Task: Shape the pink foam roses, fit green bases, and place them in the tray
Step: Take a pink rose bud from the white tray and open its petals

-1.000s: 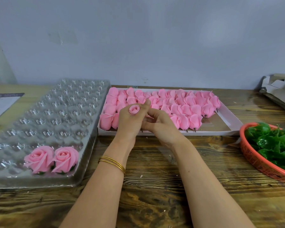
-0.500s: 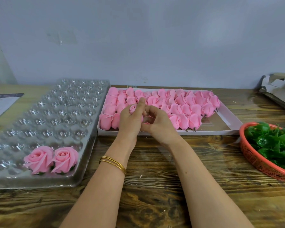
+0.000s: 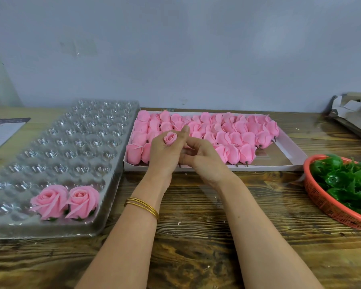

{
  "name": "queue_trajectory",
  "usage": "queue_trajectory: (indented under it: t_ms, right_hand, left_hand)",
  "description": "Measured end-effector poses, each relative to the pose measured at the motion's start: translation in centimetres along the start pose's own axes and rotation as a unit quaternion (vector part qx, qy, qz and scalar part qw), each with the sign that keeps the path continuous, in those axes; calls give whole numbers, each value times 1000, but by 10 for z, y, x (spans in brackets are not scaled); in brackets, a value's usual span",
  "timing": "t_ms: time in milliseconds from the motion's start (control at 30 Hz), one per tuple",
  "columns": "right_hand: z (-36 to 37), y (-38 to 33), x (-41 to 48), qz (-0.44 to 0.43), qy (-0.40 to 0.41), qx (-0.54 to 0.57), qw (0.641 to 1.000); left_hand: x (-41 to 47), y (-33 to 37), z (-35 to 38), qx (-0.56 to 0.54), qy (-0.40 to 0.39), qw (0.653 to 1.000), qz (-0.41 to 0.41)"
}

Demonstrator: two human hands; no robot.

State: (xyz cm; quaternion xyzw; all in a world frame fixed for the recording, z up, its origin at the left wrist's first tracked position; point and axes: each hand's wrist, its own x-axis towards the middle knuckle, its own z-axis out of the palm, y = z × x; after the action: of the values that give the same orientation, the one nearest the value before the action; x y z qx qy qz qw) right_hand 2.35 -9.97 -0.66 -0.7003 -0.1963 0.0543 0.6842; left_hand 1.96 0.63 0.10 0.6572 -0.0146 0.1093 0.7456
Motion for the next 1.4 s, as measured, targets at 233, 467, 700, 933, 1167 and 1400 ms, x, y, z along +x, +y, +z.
queue_trajectory:
  t_ms: [233, 467, 700, 933, 1167, 1400]
  right_hand:
    - [0, 1, 1, -8, 41, -14, 999]
    - [-1, 4, 2, -7, 61, -25, 998]
    - [-2, 2, 1, -2, 30, -2, 1000]
    - [0, 0, 4, 26, 97, 24, 995]
    - [0, -2, 6, 14, 143, 62, 988]
    - [3, -4, 3, 10, 151, 13, 988]
  left_hand:
    - [0, -2, 2, -1, 14, 1000, -6]
    - [1, -4, 3, -6, 19, 1000, -13]
    - [3, -4, 2, -26, 6, 1000, -12]
    - [3, -7, 4, 0, 21, 1000, 11]
    - [1, -7, 4, 104, -9, 990, 94]
    - [-1, -7, 5, 126, -36, 987, 91]
